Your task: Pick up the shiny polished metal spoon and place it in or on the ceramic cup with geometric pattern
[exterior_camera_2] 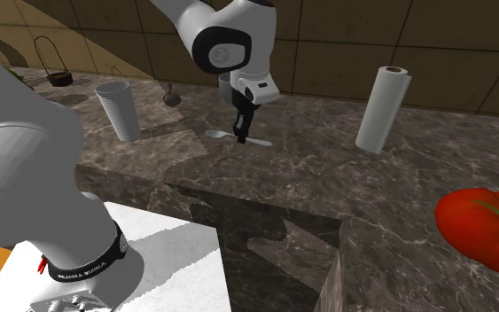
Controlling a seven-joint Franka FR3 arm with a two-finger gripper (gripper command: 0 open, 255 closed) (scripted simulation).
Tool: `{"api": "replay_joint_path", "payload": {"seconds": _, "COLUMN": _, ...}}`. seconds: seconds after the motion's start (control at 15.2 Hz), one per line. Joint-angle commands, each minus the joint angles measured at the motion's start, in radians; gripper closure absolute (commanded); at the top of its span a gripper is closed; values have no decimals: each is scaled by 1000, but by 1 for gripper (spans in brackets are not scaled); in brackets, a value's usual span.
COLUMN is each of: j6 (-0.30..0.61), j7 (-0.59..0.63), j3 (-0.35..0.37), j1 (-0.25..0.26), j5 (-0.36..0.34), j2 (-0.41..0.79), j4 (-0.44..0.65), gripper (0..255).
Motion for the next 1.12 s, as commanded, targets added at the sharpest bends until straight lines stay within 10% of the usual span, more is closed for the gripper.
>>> {"api": "replay_joint_path", "payload": {"seconds": 0.0, "j6": 1, "j7": 0, "j3": 2, "j1": 1, "j5": 1, "j2": 2, "j4": 0, "gripper": 255}}
{"api": "replay_joint_path", "payload": {"seconds": 1.06, "j6": -232, "j7": 38, "j3": -33, "j1": -5, "j5": -26, "j2": -137, "j4": 97, "gripper": 255}}
